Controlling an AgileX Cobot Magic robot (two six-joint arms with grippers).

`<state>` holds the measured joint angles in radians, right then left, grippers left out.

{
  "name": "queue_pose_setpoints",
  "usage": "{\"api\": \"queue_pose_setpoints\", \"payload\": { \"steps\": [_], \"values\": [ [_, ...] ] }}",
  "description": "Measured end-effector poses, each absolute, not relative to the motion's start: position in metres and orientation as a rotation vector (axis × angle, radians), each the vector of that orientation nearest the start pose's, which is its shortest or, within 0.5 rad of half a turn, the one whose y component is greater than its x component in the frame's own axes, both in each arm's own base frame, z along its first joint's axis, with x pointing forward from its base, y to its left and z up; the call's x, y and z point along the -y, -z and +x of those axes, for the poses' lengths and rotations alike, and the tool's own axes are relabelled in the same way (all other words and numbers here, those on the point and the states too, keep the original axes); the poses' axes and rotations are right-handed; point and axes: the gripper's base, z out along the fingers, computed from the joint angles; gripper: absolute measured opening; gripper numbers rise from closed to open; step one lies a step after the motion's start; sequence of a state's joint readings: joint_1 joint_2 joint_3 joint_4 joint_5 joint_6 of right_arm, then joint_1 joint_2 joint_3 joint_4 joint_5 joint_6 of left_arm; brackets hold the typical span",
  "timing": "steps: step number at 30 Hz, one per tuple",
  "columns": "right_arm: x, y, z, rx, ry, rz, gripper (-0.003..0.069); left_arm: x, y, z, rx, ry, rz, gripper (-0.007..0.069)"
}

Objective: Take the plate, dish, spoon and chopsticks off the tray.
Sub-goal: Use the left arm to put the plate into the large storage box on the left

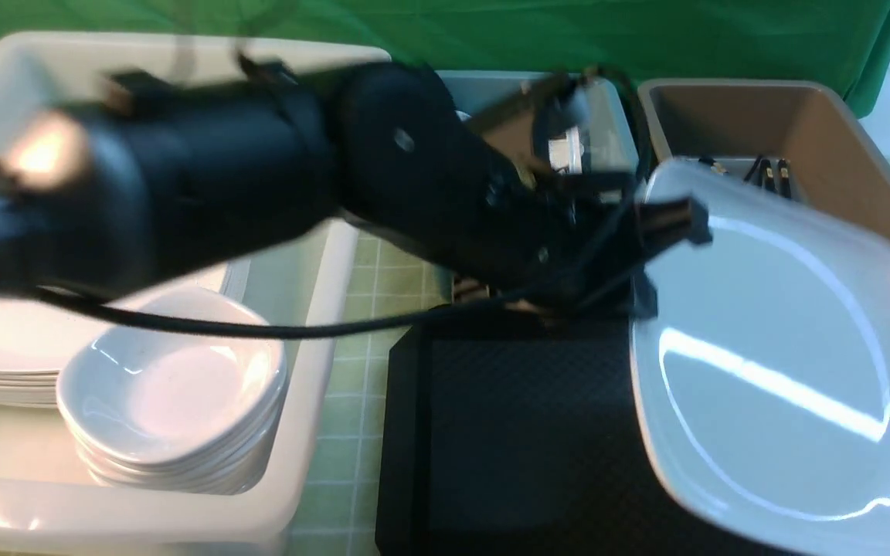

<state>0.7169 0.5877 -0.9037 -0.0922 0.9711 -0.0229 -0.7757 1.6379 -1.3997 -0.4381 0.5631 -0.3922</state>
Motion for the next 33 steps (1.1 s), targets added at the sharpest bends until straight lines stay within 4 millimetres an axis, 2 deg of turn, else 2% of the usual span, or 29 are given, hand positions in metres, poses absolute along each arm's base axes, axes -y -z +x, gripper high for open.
{"api": "queue_pose_setpoints", "payload": {
  "steps": [2, 3, 6, 7, 11, 15, 17, 18, 19, 21, 26, 29, 33],
  "values": [
    [-0.051, -0.382, 0.069, -2.000, -0.295, -0.787, 0.0240, 0.266, -0.353, 0.250, -2.395, 1.062, 0.128, 0.0011],
    [-0.051, -0.382, 0.069, -2.000, -0.295, -0.787, 0.0240, 0.264, -0.357, 0.249, -2.386, 1.069, 0.125, 0.0011],
    [-0.051, -0.382, 0.069, -2.000, -0.295, -0.787, 0.0240, 0.228, -0.384, 0.252, -2.322, 1.069, 0.044, 0.0011],
    [-0.051, -0.382, 0.069, -2.000, -0.295, -0.787, 0.0240, 0.223, -0.387, 0.253, -2.313, 1.067, 0.028, 0.0011],
    [-0.051, -0.382, 0.069, -2.000, -0.295, -0.787, 0.0240, 0.154, -0.412, 0.261, -2.277, 0.992, -0.159, 0.0011],
    [-0.051, -0.382, 0.069, -2.000, -0.295, -0.787, 0.0240, 0.080, -0.427, 0.264, -2.221, 0.859, -0.380, 0.0011],
    [-0.051, -0.382, 0.069, -2.000, -0.295, -0.787, 0.0240, 0.051, -0.431, 0.262, -2.192, 0.787, -0.450, 0.0011],
    [-0.051, -0.382, 0.069, -2.000, -0.295, -0.787, 0.0240, 0.023, -0.433, 0.260, -2.164, 0.713, -0.513, 0.0011],
    [-0.051, -0.382, 0.069, -2.000, -0.295, -0.787, 0.0240, 0.016, -0.434, 0.259, -2.159, 0.696, -0.529, 0.0011],
    [-0.051, -0.382, 0.069, -2.000, -0.295, -0.787, 0.0240, -0.020, -0.433, 0.254, -2.144, 0.616, -0.625, 0.0011],
    [-0.051, -0.382, 0.069, -2.000, -0.295, -0.787, 0.0240, -0.081, -0.426, 0.243, -2.102, 0.521, -0.831, 0.0011],
    [-0.051, -0.382, 0.069, -2.000, -0.295, -0.787, 0.0240, -0.102, -0.421, 0.239, -2.065, 0.492, -0.916, 0.0011],
    [-0.051, -0.382, 0.069, -2.000, -0.295, -0.787, 0.0240, -0.109, -0.404, 0.239, -2.068, 0.481, -0.965, 0.0011]
  ]
}}
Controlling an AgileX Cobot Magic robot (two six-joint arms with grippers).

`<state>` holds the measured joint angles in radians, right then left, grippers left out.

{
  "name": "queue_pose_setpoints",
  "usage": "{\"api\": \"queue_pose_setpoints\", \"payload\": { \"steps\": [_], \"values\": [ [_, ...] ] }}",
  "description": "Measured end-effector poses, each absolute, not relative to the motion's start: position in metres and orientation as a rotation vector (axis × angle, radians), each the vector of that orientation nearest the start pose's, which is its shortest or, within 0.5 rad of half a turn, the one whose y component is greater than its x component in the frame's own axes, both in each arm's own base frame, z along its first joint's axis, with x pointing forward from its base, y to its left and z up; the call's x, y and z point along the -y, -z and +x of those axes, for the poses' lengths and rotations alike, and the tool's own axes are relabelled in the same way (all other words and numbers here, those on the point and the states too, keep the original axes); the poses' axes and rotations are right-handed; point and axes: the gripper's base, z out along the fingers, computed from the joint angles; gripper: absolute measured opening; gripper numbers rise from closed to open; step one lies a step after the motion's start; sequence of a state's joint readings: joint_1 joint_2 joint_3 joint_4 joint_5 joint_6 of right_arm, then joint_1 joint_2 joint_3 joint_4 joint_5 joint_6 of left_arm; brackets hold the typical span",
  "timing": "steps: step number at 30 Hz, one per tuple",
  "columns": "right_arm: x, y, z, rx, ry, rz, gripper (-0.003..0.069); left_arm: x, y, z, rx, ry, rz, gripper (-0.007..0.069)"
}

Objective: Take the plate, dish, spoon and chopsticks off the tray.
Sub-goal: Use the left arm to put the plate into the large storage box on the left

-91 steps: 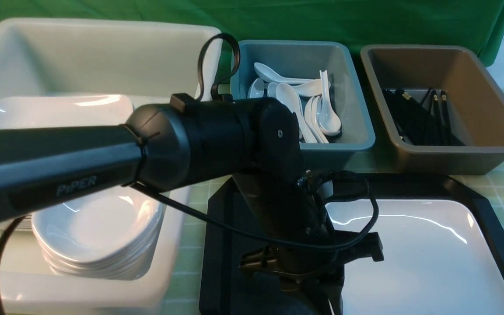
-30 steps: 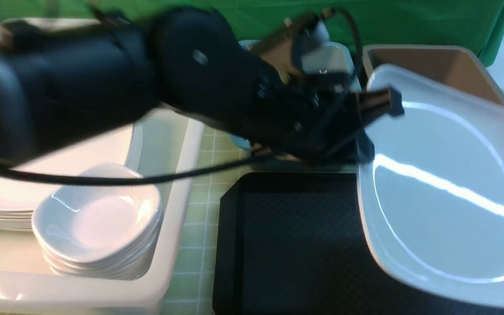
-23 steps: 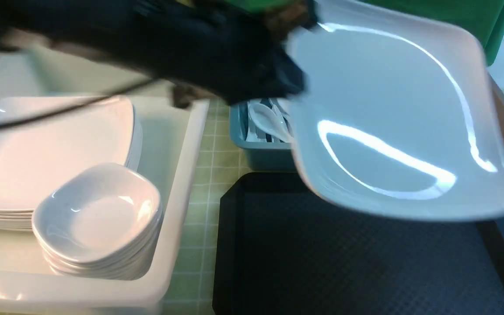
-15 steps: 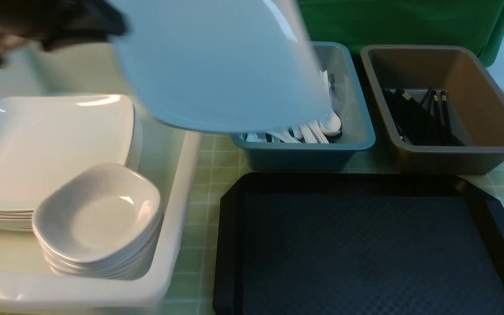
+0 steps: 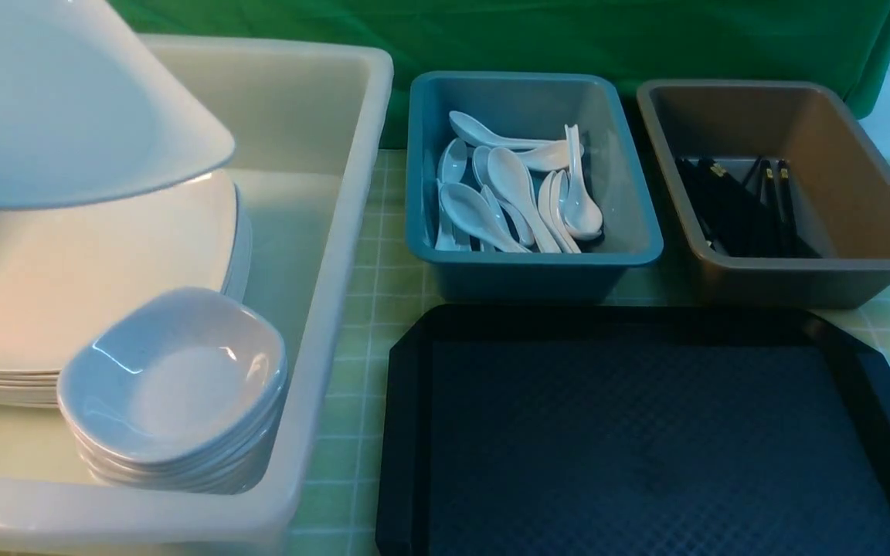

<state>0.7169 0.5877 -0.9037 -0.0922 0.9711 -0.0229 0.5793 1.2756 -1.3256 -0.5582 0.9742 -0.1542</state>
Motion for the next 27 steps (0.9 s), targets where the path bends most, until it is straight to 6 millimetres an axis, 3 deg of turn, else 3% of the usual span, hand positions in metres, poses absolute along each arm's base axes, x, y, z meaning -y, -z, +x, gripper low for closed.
{"api": "queue_pose_setpoints", "payload": {
  "steps": [12, 18, 27],
  "values": [
    [-0.051, -0.382, 0.069, -2.000, -0.295, -0.787, 0.0240, -0.124, -0.335, 0.250, -2.050, 0.460, -1.161, 0.0011],
    [-0.051, -0.382, 0.069, -2.000, -0.294, -0.788, 0.0240, -0.121, -0.291, 0.238, -1.937, 0.500, -1.419, 0.0011],
    [-0.052, -0.384, 0.070, -1.972, -0.304, -0.779, 0.0240, -0.107, -0.261, 0.216, -1.795, 0.587, -1.590, 0.0010]
  ]
}}
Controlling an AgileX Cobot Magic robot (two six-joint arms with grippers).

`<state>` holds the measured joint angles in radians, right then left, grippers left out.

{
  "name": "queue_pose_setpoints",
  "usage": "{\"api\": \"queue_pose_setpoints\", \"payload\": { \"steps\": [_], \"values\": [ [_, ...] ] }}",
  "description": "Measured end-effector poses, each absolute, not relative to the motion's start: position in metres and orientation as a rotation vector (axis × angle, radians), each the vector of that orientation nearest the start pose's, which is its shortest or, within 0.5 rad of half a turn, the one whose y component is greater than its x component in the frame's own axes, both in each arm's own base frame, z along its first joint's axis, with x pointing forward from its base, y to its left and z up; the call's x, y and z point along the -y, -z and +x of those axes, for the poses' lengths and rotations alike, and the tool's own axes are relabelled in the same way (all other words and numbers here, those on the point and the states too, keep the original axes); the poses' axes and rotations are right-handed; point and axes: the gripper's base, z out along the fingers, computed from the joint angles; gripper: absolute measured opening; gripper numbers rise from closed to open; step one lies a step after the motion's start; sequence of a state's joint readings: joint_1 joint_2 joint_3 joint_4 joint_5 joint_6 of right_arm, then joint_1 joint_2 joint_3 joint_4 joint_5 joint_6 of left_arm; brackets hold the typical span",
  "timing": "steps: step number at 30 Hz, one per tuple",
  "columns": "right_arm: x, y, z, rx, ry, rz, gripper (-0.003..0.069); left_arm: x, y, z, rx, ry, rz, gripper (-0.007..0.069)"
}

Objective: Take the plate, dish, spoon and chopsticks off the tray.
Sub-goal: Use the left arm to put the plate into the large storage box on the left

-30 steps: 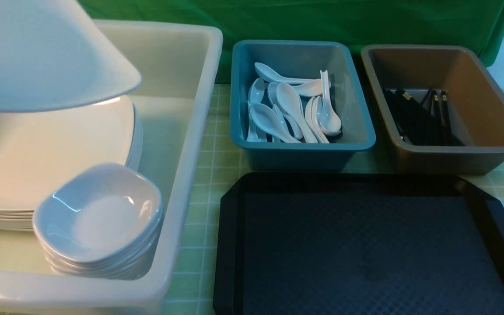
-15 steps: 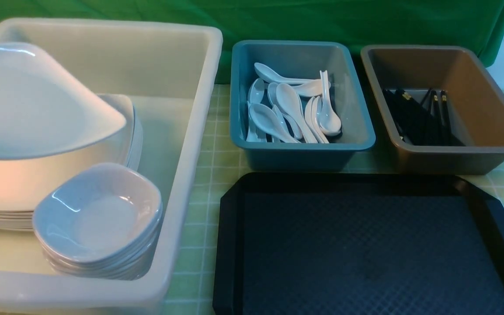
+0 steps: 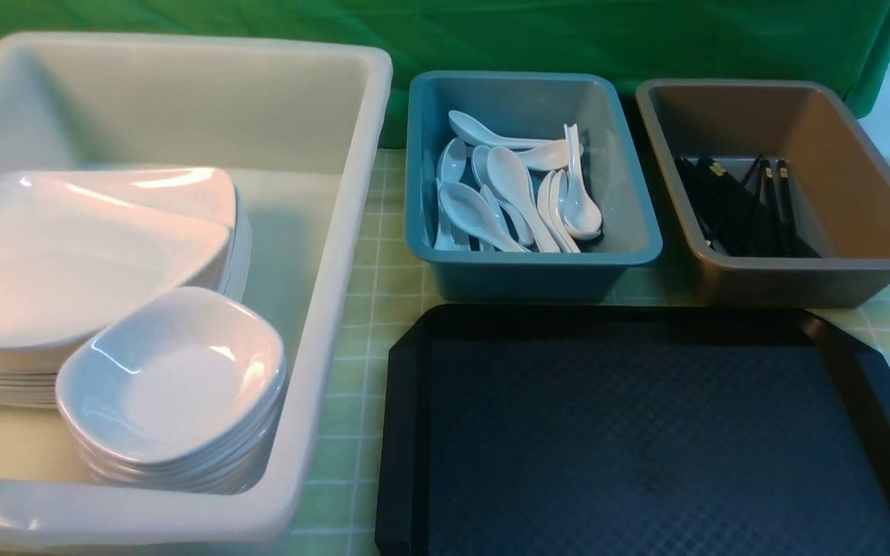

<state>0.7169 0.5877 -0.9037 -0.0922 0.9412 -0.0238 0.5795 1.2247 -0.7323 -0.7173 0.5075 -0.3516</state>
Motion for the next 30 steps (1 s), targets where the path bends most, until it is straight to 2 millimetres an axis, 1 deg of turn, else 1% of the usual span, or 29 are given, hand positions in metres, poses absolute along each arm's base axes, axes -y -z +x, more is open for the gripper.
{"api": "queue_pose_setpoints", "payload": {
  "steps": [5, 13, 17, 18, 19, 22, 23, 24, 26, 27, 28, 30],
  "values": [
    [-0.052, -0.385, 0.070, -1.962, -0.307, -0.776, 0.0240, -0.106, -0.261, 0.215, -1.765, 0.601, -1.600, 0.0010],
    [-0.052, -0.385, 0.070, -1.960, -0.307, -0.775, 0.0240, -0.104, -0.261, 0.215, -1.791, 0.599, -1.566, 0.0016],
    [-0.052, -0.385, 0.070, -1.960, -0.307, -0.775, 0.0240, -0.104, -0.261, 0.215, -1.823, 0.587, -1.526, 0.0049],
    [-0.052, -0.385, 0.070, -1.960, -0.307, -0.775, 0.0240, -0.104, -0.261, 0.214, -1.837, 0.577, -1.503, 0.0073],
    [-0.052, -0.385, 0.070, -1.960, -0.307, -0.775, 0.0240, -0.104, -0.261, 0.214, -1.840, 0.576, -1.499, 0.0077],
    [-0.052, -0.385, 0.070, -1.959, -0.308, -0.775, 0.0240, -0.101, -0.260, 0.214, -1.900, 0.569, -1.442, 0.0160],
    [-0.052, -0.385, 0.070, -1.958, -0.308, -0.775, 0.0240, -0.101, -0.260, 0.214, -1.910, 0.569, -1.433, 0.0171],
    [-0.052, -0.385, 0.070, -1.958, -0.308, -0.775, 0.0240, -0.099, -0.260, 0.213, -1.946, 0.564, -1.396, 0.0221],
    [-0.052, -0.385, 0.070, -1.958, -0.308, -0.775, 0.0240, -0.098, -0.259, 0.213, -1.981, 0.563, -1.358, 0.0278],
    [-0.052, -0.385, 0.070, -1.958, -0.308, -0.775, 0.0240, -0.098, -0.259, 0.213, -1.986, 0.564, -1.354, 0.0284],
    [-0.052, -0.385, 0.070, -1.958, -0.308, -0.775, 0.0240, -0.096, -0.260, 0.213, -2.022, 0.569, -1.320, 0.0343],
    [-0.052, -0.385, 0.070, -1.958, -0.308, -0.775, 0.0240, -0.094, -0.261, 0.213, -2.051, 0.573, -1.295, 0.0384]
  ]
}}
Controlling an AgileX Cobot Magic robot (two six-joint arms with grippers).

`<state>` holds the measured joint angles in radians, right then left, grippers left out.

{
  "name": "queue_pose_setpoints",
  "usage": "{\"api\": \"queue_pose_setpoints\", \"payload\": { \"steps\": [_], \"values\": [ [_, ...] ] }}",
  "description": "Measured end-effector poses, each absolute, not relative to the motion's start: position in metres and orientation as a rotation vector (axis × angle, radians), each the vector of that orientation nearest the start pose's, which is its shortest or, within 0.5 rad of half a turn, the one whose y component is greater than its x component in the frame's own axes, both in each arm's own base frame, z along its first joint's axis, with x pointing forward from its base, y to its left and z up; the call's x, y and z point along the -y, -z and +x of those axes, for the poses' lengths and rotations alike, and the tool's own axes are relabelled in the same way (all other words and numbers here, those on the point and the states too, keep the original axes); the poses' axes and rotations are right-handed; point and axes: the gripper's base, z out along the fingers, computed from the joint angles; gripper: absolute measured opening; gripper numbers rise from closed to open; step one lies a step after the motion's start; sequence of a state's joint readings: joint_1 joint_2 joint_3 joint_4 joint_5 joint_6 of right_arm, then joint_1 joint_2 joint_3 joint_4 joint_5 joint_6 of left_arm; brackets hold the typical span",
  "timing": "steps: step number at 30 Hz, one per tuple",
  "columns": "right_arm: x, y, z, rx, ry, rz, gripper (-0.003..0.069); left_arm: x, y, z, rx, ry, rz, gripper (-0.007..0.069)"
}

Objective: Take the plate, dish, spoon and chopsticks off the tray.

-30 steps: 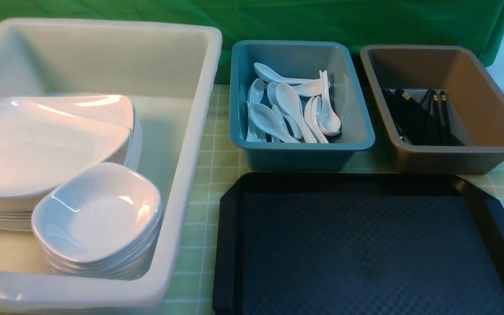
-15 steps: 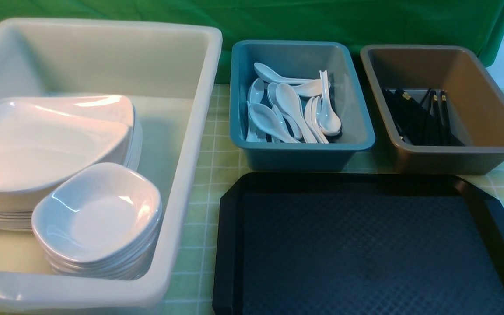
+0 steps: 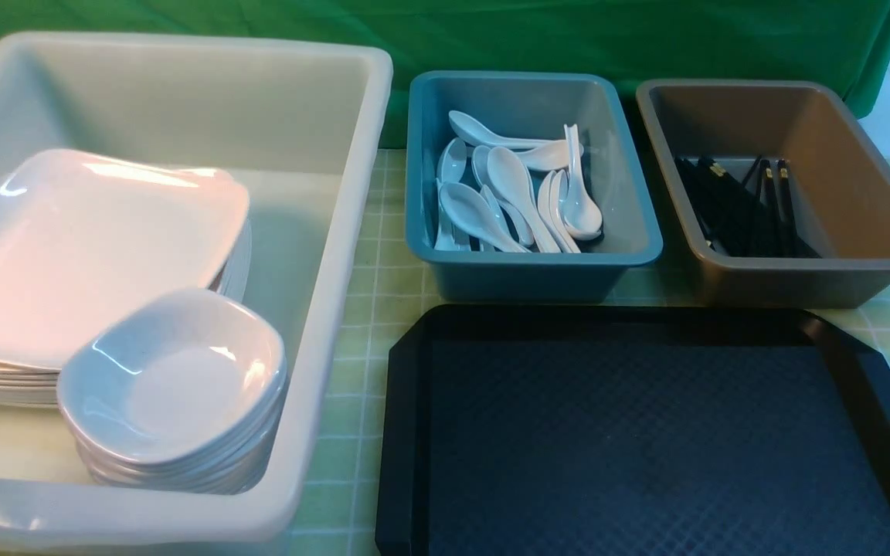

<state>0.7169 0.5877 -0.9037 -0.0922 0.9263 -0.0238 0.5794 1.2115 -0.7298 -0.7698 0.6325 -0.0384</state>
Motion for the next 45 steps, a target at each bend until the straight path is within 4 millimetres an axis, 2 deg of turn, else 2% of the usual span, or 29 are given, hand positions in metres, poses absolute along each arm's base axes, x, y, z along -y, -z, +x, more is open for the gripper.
{"api": "queue_pose_setpoints", "payload": {
  "steps": [3, 6, 8, 9, 11, 12, 14, 15, 18, 20, 22, 27, 29, 30, 31, 35, 39, 45],
  "values": [
    [-0.052, -0.385, 0.070, -1.958, -0.308, -0.775, 0.0240, -0.093, -0.266, 0.212, -2.136, 0.549, -1.221, 0.0435],
    [-0.052, -0.385, 0.070, -1.958, -0.308, -0.775, 0.0240, -0.095, -0.280, 0.213, -2.201, 0.509, -1.135, 0.0447],
    [-0.052, -0.385, 0.070, -1.958, -0.308, -0.775, 0.0240, -0.096, -0.291, 0.215, -2.225, 0.486, -1.087, 0.0445],
    [-0.052, -0.385, 0.070, -1.958, -0.308, -0.775, 0.0240, -0.098, -0.306, 0.217, -2.239, 0.452, -1.033, 0.0436],
    [-0.052, -0.385, 0.070, -1.958, -0.309, -0.774, 0.0240, -0.101, -0.322, 0.218, -2.252, 0.407, -0.975, 0.0398],
    [-0.052, -0.385, 0.070, -1.958, -0.309, -0.774, 0.0240, -0.101, -0.324, 0.219, -2.249, 0.399, -0.969, 0.0391],
    [-0.052, -0.385, 0.070, -1.958, -0.309, -0.773, 0.0240, -0.105, -0.346, 0.220, -2.239, 0.332, -0.903, 0.0263],
    [-0.052, -0.385, 0.070, -1.958, -0.309, -0.773, 0.0240, -0.106, -0.352, 0.221, -2.228, 0.320, -0.887, 0.0227],
    [-0.052, -0.385, 0.070, -1.958, -0.309, -0.773, 0.0240, -0.107, -0.369, 0.222, -2.208, 0.280, -0.816, 0.0052],
    [-0.052, -0.385, 0.070, -1.958, -0.309, -0.773, 0.0240, -0.108, -0.377, 0.223, -2.215, 0.261, -0.773, 0.0005],
    [-0.052, -0.385, 0.070, -1.958, -0.309, -0.773, 0.0240, -0.110, -0.380, 0.227, -2.248, 0.249, -0.749, -0.0011],
    [-0.052, -0.385, 0.070, -1.958, -0.309, -0.773, 0.0240, -0.111, -0.368, 0.246, -2.416, 0.207, -0.683, -0.0018],
    [-0.052, -0.385, 0.070, -1.957, -0.310, -0.772, 0.0240, -0.105, -0.348, 0.267, -2.564, 0.171, -0.611, -0.0018],
    [-0.052, -0.385, 0.070, -1.957, -0.310, -0.772, 0.0240, -0.102, -0.346, 0.269, -2.580, 0.170, -0.595, -0.0018],
    [-0.052, -0.385, 0.070, -1.954, -0.311, -0.770, 0.0240, -0.096, -0.331, 0.282, -2.662, 0.117, -0.535, -0.0018],
    [-0.053, -0.388, 0.071, -1.927, -0.320, -0.762, 0.0240, -0.087, -0.298, 0.307, -2.798, -0.093, -0.452, -0.0018],
    [-0.054, -0.389, 0.071, -1.917, -0.324, -0.758, 0.0240, -0.084, -0.276, 0.325, -2.824, -0.229, -0.415, -0.0018],
    [-0.054, -0.389, 0.071, -1.916, -0.324, -0.758, 0.0240, -0.078, -0.262, 0.342, -2.781, -0.228, -0.377, -0.0018]
  ]
}}
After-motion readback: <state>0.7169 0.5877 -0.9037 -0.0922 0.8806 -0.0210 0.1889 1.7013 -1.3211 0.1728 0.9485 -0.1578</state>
